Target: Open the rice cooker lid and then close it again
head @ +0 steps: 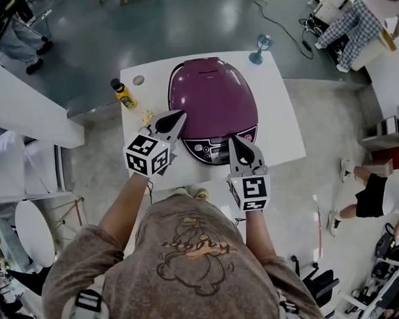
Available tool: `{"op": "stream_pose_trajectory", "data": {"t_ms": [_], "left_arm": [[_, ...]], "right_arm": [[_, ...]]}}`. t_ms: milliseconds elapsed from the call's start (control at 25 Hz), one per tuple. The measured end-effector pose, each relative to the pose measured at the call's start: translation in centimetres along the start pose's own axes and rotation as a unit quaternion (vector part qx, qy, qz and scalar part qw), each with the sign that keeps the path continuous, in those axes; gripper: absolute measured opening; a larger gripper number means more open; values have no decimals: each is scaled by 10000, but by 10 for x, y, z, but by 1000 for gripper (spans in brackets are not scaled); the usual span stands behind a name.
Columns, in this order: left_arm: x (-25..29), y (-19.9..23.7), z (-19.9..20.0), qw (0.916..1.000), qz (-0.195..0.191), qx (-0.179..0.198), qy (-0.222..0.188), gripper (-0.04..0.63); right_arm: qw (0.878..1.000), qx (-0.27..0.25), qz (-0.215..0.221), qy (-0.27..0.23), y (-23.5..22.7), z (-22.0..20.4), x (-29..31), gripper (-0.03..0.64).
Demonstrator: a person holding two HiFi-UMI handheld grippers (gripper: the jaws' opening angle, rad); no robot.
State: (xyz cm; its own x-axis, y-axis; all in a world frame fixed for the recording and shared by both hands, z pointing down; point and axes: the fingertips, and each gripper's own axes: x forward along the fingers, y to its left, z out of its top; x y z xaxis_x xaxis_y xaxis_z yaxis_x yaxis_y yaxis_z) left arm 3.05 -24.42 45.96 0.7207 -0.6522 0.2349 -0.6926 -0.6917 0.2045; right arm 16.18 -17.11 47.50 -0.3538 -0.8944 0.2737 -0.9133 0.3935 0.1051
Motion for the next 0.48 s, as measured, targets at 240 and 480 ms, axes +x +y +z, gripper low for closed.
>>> {"op": "stream_pose_trajectory", "data": {"t_ms": [240,480], "left_arm": [[-1,-1,13,9999,-35,55,-125,20],[-3,0,29,9998,-41,62,-196,20]], "right_arm": [[9995,250,59,-167,-4,0,-3,3],[9997,170,103,-114,-2,-2,-2,3]]}}
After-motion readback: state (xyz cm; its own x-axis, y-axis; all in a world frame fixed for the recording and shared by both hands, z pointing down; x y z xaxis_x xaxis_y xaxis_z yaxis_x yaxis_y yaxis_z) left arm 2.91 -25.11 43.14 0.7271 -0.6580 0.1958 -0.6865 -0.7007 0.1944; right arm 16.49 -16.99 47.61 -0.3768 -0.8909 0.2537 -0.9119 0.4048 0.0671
